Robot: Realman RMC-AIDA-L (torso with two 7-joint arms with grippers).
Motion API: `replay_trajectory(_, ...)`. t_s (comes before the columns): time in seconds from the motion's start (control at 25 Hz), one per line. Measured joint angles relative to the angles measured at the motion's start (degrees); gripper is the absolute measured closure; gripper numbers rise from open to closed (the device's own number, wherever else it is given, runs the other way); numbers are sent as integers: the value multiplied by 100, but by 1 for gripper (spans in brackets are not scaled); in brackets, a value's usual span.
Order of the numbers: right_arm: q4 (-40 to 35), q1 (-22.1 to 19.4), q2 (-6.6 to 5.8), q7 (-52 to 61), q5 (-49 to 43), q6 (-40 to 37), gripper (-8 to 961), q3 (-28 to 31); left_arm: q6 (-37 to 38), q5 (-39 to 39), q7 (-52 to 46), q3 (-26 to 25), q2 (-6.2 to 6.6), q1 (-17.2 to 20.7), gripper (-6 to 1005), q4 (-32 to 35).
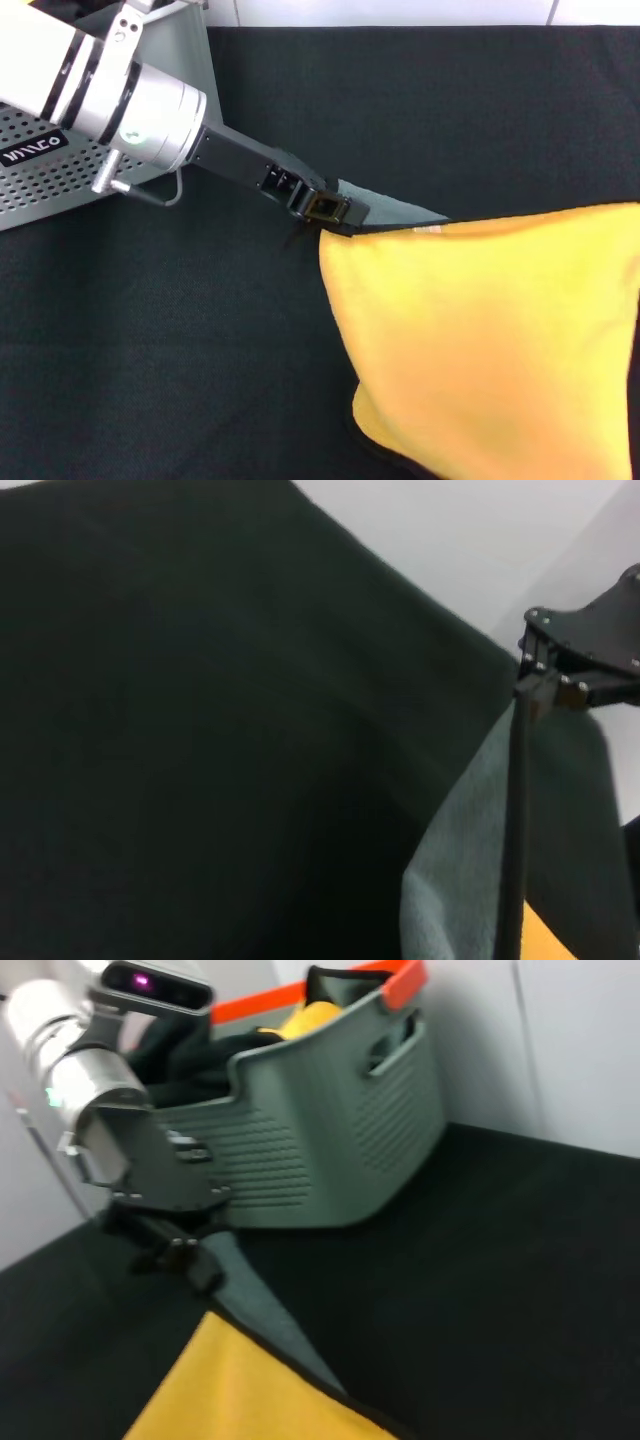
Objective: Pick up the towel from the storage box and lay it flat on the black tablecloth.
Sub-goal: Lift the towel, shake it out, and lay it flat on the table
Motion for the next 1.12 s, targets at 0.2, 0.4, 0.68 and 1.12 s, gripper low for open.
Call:
replay_trajectory(0.2, 72, 177, 72, -1, -238, 615, 947, -20, -227, 75, -32, 4, -5, -72, 957, 0)
replay_trajectory(0.4, 254, 319, 97, 4, -260, 1271, 948, -332, -434, 80, -34, 6, -16, -112, 957, 0)
replay_trajectory(0.68, 311, 440, 207, -3, -272, 2086, 948, -772, -874, 168, 3, 28, -135, -113, 957, 0)
replay_trajectory(1.12, 318, 534, 356, -66, -420, 2641, 947, -798, -1827, 375, 108, 28, -525, -130, 952, 29)
